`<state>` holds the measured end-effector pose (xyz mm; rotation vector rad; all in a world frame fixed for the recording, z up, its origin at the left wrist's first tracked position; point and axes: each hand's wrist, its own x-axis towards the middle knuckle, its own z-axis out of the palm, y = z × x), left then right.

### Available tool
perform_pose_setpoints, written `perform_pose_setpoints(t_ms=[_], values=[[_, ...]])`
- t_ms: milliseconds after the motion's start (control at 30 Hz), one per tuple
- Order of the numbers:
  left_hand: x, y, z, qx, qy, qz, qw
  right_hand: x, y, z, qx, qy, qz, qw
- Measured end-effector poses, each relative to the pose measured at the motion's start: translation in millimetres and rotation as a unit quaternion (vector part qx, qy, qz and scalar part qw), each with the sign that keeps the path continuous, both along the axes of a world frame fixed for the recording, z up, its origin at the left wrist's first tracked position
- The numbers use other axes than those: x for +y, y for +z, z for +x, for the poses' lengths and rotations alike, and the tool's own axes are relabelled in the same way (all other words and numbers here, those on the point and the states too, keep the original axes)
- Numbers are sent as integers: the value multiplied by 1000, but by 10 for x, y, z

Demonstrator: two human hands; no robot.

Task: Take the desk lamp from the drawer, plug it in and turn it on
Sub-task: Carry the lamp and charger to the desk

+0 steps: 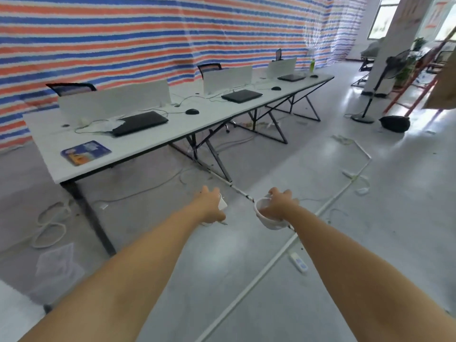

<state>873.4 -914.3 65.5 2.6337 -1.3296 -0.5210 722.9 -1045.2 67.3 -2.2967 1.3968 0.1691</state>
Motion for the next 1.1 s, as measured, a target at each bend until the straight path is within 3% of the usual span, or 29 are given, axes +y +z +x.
perform_pose_setpoints(t_ms=[600,900,1100], values=[[-3313,-20,2440,-7,23,12,1000,-3274,8,2364,37,54,-5,998],[-5438,106,3672,-19,-52,20,998,-5121,28,3473,10,-28,15,999],[-6740,25,4069,-12,-109,35,993,-6236,12,3809,17,-75,25,997]])
